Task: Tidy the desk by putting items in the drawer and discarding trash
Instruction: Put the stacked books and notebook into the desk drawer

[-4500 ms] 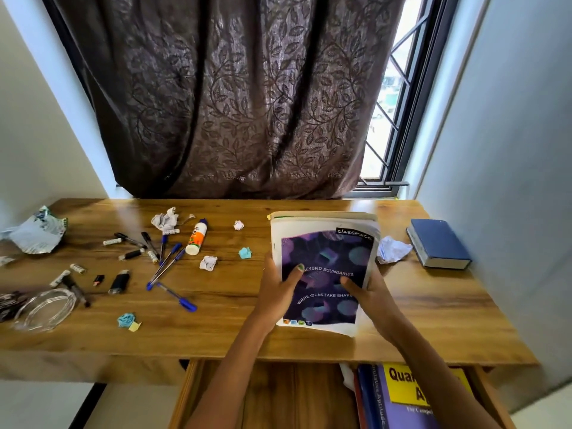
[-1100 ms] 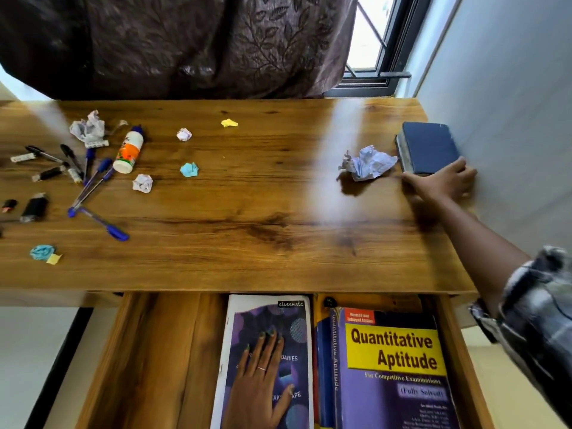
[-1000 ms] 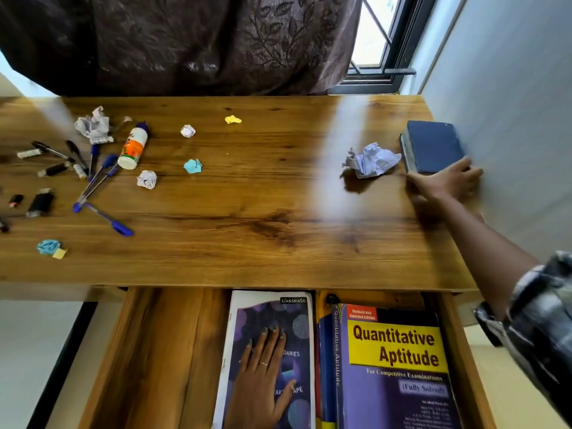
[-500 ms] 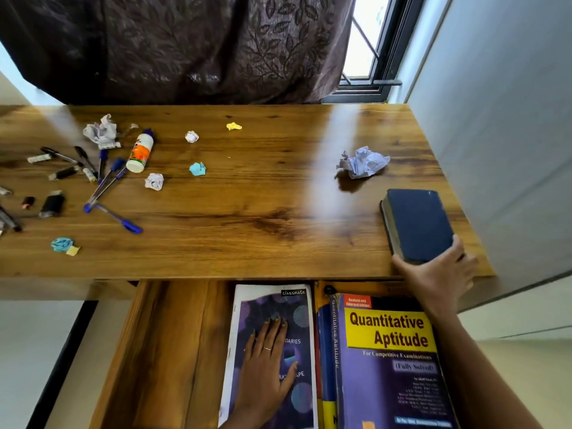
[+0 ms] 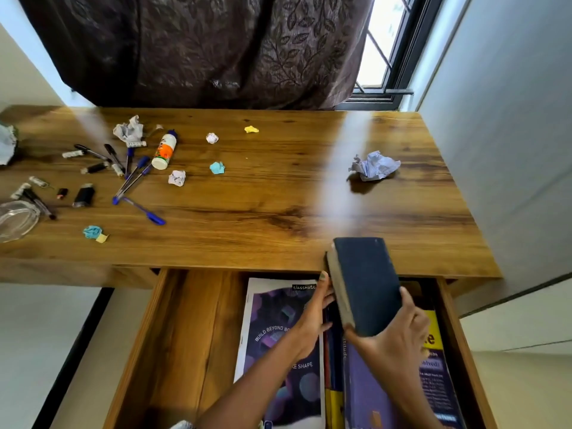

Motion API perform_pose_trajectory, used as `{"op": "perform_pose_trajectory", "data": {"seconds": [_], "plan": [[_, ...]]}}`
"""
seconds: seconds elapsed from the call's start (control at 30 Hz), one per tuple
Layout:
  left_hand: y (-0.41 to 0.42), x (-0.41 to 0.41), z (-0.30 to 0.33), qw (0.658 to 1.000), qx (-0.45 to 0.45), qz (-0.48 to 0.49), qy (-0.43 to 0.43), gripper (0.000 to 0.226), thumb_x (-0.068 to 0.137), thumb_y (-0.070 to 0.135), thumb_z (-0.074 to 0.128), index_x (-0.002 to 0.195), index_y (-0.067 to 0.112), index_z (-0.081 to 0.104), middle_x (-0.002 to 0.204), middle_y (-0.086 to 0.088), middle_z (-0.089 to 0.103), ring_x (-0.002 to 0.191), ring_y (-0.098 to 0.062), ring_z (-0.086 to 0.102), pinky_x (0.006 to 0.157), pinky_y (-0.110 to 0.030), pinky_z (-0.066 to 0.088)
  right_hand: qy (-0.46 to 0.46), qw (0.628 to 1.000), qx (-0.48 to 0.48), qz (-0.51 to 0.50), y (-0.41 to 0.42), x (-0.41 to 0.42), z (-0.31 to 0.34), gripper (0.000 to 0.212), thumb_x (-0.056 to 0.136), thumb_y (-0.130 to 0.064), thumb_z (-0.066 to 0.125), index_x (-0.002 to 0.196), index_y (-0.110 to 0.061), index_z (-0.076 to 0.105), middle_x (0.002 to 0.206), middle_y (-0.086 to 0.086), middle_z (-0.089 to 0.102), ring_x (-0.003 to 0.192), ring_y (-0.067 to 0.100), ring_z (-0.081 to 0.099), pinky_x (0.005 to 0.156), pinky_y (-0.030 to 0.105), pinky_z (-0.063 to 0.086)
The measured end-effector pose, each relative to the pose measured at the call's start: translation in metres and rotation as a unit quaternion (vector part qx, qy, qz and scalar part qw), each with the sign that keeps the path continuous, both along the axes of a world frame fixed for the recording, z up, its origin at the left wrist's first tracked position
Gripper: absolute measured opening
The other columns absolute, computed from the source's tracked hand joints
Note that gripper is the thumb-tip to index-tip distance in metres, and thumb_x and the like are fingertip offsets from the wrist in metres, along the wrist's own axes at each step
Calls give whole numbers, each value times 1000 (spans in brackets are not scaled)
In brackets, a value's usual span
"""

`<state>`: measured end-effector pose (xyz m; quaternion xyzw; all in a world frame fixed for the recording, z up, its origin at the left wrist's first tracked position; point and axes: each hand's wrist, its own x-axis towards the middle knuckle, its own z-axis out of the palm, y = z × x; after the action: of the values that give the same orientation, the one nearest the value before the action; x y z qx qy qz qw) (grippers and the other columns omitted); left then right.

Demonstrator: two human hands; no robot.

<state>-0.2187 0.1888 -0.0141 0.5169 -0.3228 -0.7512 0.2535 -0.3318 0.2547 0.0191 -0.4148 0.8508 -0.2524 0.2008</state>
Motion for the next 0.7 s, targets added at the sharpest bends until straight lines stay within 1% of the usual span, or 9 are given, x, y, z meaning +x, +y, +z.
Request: {"op": "perform_pose_trajectory", "data": {"seconds": [0.1, 0.2, 0.3, 0.37, 0.43, 0.5, 0.6, 0.63, 0.7], "plan": [[3, 8, -4, 997, 49, 26, 61, 81, 69, 80, 45, 124, 23, 59, 123, -3, 65, 116, -20, 58, 95, -38, 47, -32, 998, 38, 36, 13, 24, -3, 126, 46, -46, 85, 142, -28, 5, 129, 4, 21, 123, 24, 23, 98, 50, 35], [11, 21, -4, 996, 53, 45, 60, 60, 79, 62, 45, 111, 15, 68, 108, -10, 71, 103, -24, 64, 90, -37, 50, -54, 994, 66, 69, 22, 38, -7, 130, 45, -48, 84, 143, -29, 0, 130, 2, 19, 123, 21, 24, 96, 47, 37], [20, 39, -11, 996, 54, 61, 43, 57, 77, 60, 48, 108, 16, 68, 106, -10, 72, 98, -24, 65, 92, -39, 49, -96, 984, 73, 134, 30, 40, -10, 132, 42, -48, 79, 145, -26, 0, 125, 0, 21, 120, 19, 28, 93, 40, 42], [26, 54, -17, 995, 52, 77, 47, 56, 81, 57, 43, 111, 16, 66, 103, -9, 73, 94, -23, 66, 85, -37, 50, -131, 971, 76, 184, 36, 41, -11, 130, 40, -55, 71, 144, -27, 0, 119, -5, 21, 117, 14, 30, 97, 34, 40], [35, 68, -22, 994, 56, 92, 18, 54, 88, 57, 35, 112, 18, 65, 101, -9, 73, 92, -24, 67, 78, -35, 50, -159, 953, 101, 236, 42, 44, -12, 122, 52, -51, 76, 143, -30, -3, 117, -9, 17, 117, 9, 30, 103, 28, 36], [45, 79, -26, 992, 80, 100, -11, 59, 87, 63, 33, 113, 20, 64, 103, -10, 72, 97, -26, 66, 81, -39, 52, -182, 936, 133, 271, 45, 47, -16, 109, 67, -44, 76, 143, -29, -1, 119, -10, 17, 116, 5, 30, 107, 24, 32], [60, 86, -31, 986, 89, 66, -128, 85, 71, 80, 40, 134, 24, 49, 136, -5, 55, 124, -24, 51, 107, -44, 38, -196, 910, 205, 301, 47, 53, -21, 88, 79, -42, 67, 144, -27, 8, 127, -5, 23, 118, 7, 35, 106, 20, 33], [65, 85, -33, 980, 69, 46, -181, 81, 79, 74, 39, 141, 22, 39, 145, -3, 44, 131, -22, 43, 111, -39, 31, -193, 902, 232, 310, 47, 55, -22, 84, 82, -42, 64, 144, -26, 9, 135, -1, 23, 122, 10, 37, 105, 22, 34], [73, 82, -37, 962, 17, 47, -268, 61, 95, 52, 35, 145, 16, 30, 148, -4, 37, 135, -21, 36, 108, -33, 29, -166, 890, 262, 335, 47, 57, -26, 79, 84, -42, 60, 144, -26, 11, 144, 2, 19, 129, 15, 36, 105, 23, 36]]}}
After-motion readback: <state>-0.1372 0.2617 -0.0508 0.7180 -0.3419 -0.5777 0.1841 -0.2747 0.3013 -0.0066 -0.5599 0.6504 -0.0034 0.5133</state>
